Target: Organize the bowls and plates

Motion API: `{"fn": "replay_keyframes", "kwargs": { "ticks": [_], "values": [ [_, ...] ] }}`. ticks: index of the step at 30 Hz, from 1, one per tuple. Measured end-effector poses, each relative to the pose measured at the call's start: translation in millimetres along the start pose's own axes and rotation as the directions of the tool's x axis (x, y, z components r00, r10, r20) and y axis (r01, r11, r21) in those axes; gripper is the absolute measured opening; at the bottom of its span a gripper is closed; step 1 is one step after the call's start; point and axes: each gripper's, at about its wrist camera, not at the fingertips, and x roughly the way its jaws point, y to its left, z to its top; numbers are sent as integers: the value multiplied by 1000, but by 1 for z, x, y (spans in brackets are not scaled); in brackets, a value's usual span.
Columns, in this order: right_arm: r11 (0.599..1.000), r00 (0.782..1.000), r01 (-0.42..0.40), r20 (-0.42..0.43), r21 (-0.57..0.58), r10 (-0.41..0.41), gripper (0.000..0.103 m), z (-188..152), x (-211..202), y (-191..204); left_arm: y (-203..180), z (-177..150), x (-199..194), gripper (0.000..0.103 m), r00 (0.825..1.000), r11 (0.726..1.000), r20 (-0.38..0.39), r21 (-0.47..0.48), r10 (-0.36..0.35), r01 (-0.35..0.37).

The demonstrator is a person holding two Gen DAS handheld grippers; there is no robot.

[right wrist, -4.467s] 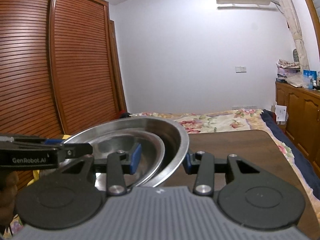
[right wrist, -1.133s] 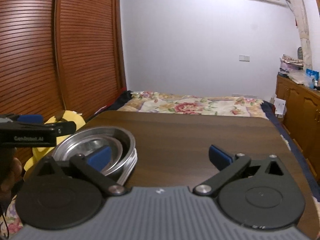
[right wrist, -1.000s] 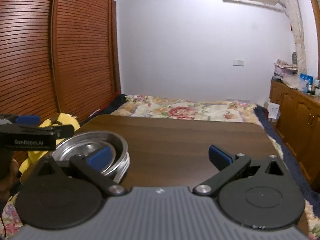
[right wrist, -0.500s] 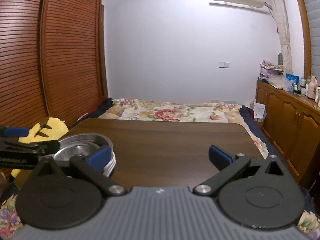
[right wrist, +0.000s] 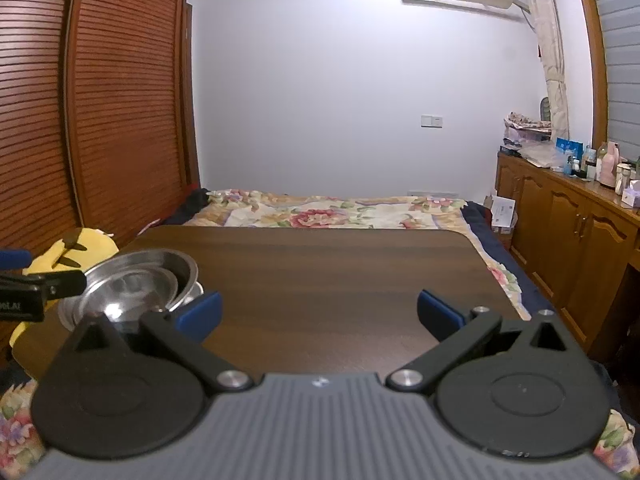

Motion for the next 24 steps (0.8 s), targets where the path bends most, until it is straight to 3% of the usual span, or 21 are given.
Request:
{"fn": "replay_keyframes", "kwargs": {
  "ticks": [24],
  "values": [
    [1000, 999, -10, -30, 17, 10, 103, -27, 4, 4, -11, -36, 9, 103, 1000, 1000, -24, -2, 13, -13]
  ]
}}
